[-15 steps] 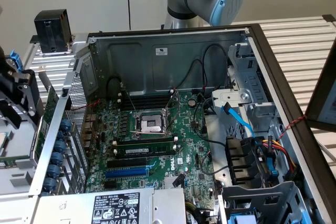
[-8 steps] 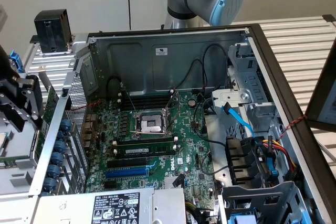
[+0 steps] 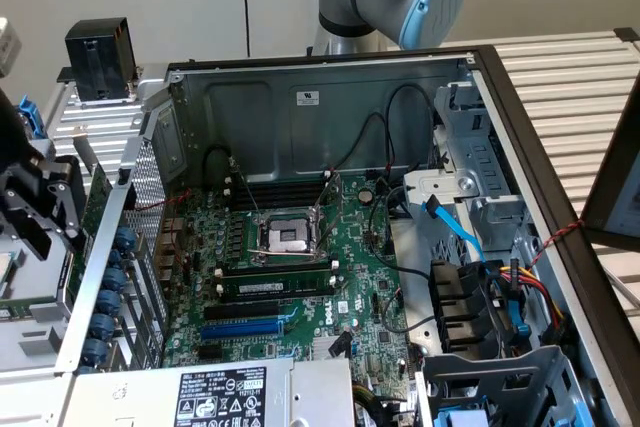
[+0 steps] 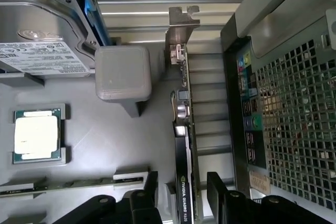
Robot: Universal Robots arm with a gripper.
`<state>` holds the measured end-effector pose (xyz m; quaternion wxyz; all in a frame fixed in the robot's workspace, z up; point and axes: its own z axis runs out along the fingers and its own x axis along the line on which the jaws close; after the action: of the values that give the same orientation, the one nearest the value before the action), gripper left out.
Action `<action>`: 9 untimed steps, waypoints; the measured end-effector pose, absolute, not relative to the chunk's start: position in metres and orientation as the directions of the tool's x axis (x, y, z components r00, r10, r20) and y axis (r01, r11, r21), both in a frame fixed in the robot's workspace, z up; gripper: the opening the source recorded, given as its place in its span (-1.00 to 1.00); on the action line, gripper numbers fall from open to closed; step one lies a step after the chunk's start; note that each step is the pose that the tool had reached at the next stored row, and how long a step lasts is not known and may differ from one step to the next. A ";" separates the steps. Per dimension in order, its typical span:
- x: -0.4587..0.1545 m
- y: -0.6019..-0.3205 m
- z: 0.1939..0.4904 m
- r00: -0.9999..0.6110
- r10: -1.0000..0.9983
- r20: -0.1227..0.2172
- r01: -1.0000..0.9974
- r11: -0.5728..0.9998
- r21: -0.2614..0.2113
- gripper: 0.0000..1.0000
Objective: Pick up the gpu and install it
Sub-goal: 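Pick up the gpu and move the gpu toward the slot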
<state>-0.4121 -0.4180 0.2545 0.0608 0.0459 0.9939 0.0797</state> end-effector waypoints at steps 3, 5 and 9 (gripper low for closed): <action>-0.410 -0.415 0.249 -0.988 0.101 -0.113 0.081 0.983 0.164 0.13; -0.407 -0.410 0.245 -0.988 0.101 -0.113 0.081 0.983 0.164 0.13; -0.406 -0.403 0.241 -0.988 0.102 -0.113 0.082 0.983 0.164 0.13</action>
<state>-0.4060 -0.4031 0.2411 0.0608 0.0462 0.9939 0.0796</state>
